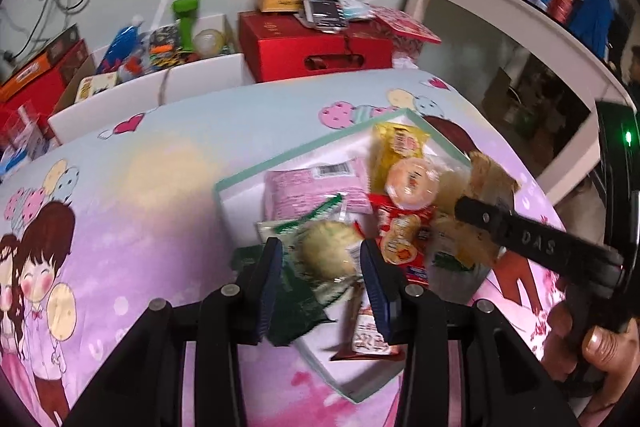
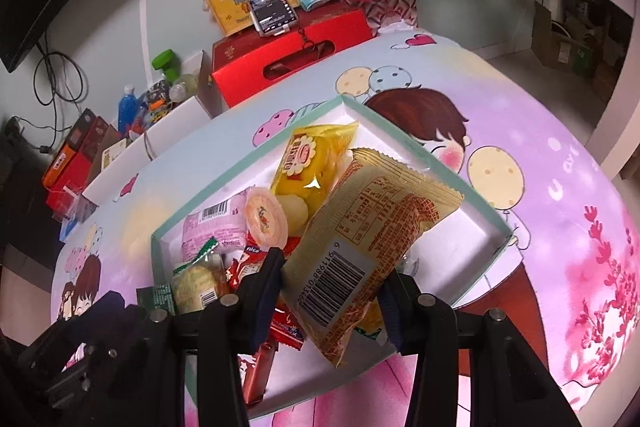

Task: Organize snacks
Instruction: 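Open both grippers to drop the green packet and tan pack into the tray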

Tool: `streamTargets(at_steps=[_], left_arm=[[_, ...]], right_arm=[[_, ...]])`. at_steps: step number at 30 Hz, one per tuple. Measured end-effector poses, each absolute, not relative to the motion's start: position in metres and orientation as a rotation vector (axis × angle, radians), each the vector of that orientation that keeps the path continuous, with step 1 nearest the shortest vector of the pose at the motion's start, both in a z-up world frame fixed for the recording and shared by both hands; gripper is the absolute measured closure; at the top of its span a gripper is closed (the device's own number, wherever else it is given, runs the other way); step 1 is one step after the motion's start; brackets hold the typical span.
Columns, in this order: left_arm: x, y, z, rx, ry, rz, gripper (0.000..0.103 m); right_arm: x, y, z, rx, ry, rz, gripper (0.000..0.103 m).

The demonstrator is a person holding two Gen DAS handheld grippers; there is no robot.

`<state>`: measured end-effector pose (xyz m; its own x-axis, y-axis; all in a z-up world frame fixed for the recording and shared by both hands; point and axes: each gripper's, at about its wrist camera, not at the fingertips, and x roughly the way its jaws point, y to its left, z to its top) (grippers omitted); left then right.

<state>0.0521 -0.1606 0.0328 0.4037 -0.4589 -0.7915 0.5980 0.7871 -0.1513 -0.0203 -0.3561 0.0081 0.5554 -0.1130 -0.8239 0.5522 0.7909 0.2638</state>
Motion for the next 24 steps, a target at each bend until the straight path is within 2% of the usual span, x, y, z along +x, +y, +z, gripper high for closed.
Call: streamTargets(at_steps=[9,12,14,15,18,19,21,24], left_arm=[[0.071,-0.139,0.023,0.124,0.981,-0.564,0.061],[0.076,-0.133,0.019,0.114,0.999,-0.531,0.057],[0.079,-0.129,0.016,0.109,1.009,-0.510,0.049],[0.080,-0.127,0.015,0.105,1.012,-0.504,0.046],[0.083,-0.123,0.012,0.099,1.023,-0.489,0.041],[0.084,-0.122,0.010,0.097,1.026,-0.481,0.031],[0.085,-0.119,0.009,0.091,1.028,-0.470,0.020],[0.087,-0.113,0.007,0.087,1.025,-0.446,0.019]], right_arm=[[-0.006,-0.343,-0.010,0.504,0.985,-0.388,0.053],[-0.003,-0.341,-0.015,0.492,1.006,-0.392,0.049],[-0.003,-0.340,-0.017,0.486,1.016,-0.391,0.039],[-0.002,-0.340,-0.017,0.483,1.021,-0.391,0.038],[-0.001,-0.339,-0.019,0.474,1.026,-0.392,0.028],[-0.001,-0.339,-0.019,0.471,1.026,-0.394,0.024],[-0.001,-0.338,-0.020,0.463,1.022,-0.391,0.021],[-0.001,-0.337,-0.020,0.456,1.010,-0.391,0.007]])
